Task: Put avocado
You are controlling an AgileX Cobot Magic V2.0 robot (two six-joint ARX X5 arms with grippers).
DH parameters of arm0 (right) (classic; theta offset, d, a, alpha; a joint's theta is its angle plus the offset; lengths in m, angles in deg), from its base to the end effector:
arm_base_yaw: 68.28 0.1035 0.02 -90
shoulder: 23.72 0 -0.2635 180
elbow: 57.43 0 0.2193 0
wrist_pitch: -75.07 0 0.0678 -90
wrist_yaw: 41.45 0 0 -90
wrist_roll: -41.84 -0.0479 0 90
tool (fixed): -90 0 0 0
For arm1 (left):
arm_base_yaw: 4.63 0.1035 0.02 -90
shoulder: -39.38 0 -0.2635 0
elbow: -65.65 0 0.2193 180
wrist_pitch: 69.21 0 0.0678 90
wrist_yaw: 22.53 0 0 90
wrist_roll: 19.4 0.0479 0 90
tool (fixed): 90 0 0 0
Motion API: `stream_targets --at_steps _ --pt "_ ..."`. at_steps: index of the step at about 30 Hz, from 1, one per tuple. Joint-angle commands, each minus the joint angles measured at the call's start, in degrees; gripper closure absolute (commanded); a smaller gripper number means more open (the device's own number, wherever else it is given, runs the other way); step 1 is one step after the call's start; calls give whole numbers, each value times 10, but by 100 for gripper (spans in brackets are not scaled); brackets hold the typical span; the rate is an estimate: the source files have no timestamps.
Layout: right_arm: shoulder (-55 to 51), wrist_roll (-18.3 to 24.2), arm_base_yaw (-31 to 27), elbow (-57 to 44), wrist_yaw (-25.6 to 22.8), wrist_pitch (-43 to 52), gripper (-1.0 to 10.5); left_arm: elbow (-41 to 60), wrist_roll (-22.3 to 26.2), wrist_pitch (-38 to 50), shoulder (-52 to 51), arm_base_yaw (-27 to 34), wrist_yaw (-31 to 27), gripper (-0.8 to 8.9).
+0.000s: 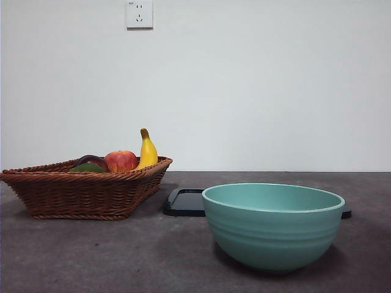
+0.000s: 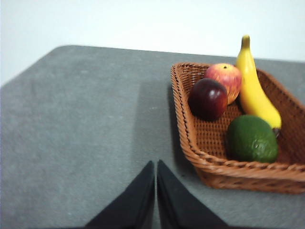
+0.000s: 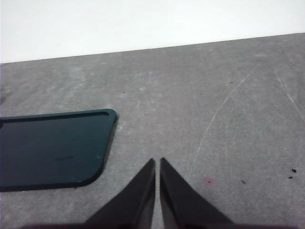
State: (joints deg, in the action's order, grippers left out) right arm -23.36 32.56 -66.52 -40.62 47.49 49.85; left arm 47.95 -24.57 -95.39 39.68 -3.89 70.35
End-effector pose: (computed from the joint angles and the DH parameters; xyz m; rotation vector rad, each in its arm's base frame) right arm 0.0812 0.0016 0.1496 0.1579 0.1537 -0.0002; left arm 0.0801 -0.0014 0.1528 -0.0949 0.1548 -0.0303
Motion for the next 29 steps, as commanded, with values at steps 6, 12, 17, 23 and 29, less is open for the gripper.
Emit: stream_targets --at_steps 6,12,17,23,29 --pt "-2 -24 0 -2 10 12 940 10 -158 -4 -1 1 2 806" --pt "-2 -69 0 8 12 33 940 -11 -190 -7 -1 1 7 805" --pt "0 -101 0 44 18 10 940 -55 -210 -26 8 1 7 804" --pt "39 -103 0 123 44 -30 940 -133 -210 -62 64 1 12 804" --pt "121 -61 0 247 94 -108 940 -233 -162 -117 160 1 87 804"
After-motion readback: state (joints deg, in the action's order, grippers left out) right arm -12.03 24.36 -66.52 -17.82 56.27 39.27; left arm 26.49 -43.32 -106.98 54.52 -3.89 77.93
